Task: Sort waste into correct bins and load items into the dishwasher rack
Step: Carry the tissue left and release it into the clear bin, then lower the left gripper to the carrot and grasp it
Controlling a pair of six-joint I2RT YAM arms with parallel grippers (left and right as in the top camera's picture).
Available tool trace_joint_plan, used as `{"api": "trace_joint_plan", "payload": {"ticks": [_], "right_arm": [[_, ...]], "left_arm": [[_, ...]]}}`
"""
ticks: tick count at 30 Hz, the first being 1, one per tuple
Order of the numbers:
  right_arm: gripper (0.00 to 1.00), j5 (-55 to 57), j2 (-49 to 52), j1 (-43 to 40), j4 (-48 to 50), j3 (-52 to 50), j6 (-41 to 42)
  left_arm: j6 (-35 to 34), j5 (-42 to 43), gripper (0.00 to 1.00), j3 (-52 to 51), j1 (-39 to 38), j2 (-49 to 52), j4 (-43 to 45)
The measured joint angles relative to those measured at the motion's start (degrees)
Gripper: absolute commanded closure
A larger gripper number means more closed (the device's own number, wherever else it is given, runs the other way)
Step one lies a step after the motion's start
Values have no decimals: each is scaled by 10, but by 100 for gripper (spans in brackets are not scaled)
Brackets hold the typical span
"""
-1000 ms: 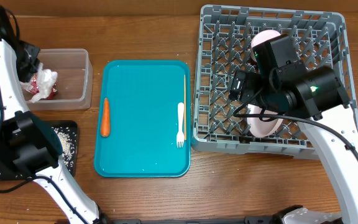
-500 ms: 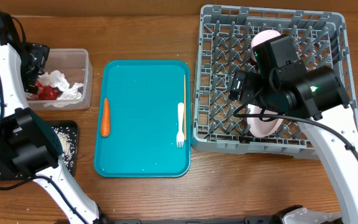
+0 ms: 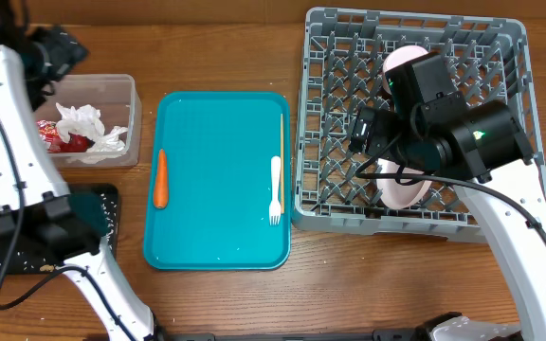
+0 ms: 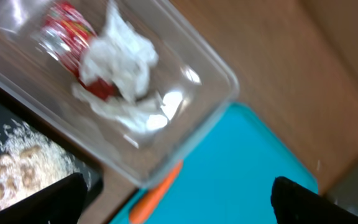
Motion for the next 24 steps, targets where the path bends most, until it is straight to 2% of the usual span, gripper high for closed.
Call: {"api": "trace_joint_plan", "payload": {"ticks": [2,6,9,17,21,24], "right_arm": [[0,0,0,0,0,0,0],[0,0,0,0,0,0,0],[0,0,0,0,0,0,0],[0,0,0,0,0,0,0],[0,0,0,0,0,0,0],[0,0,0,0,0,0,0]], "left_arm": [[26,0,0,3,-31,0,-29],[86,7,0,3,-78,-1,-32],[104,9,0,-14,-104,-20,-32],[112,-7,0,-226,-209,-171,-33],[101,-23,0,-332,-222,-183,-23],[99,-31,0,-431,-221,-177,26]]}}
